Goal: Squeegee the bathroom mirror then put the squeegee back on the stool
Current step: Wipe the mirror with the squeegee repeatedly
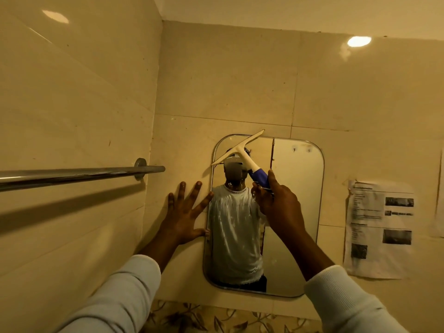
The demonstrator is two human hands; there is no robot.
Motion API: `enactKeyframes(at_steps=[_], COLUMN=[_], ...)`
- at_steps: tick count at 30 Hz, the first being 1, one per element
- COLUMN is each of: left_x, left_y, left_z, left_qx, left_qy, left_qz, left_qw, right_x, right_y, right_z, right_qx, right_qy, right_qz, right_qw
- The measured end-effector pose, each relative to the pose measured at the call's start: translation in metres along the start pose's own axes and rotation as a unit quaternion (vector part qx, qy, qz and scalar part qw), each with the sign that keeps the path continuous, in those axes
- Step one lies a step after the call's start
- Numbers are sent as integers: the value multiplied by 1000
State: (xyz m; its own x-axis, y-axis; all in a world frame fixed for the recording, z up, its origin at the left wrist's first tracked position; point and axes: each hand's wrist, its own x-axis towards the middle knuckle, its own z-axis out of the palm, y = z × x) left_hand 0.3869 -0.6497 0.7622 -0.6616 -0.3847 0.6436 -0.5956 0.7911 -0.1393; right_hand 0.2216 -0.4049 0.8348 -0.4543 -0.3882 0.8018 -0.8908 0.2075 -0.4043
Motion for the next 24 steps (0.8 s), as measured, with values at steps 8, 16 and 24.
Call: enactKeyframes(at_steps=[8,16,24], left_x=[0,0,-1], left_y=[-1,0,1], left_z=[0,0,-2], left_qx=[-1,0,-4], left_qy=[-4,-6,-11], left_qz=[8,1,-2], left_qw=[1000,1000,1000], right_x=[-29,-55,-2], right_y=[35,78,-10], right_z=[-43,-47,-29], right_qx=[-29,-35,-47], right_qy=[12,55,36], right_qz=[1,37,-63], right_qw=[1000,997,996])
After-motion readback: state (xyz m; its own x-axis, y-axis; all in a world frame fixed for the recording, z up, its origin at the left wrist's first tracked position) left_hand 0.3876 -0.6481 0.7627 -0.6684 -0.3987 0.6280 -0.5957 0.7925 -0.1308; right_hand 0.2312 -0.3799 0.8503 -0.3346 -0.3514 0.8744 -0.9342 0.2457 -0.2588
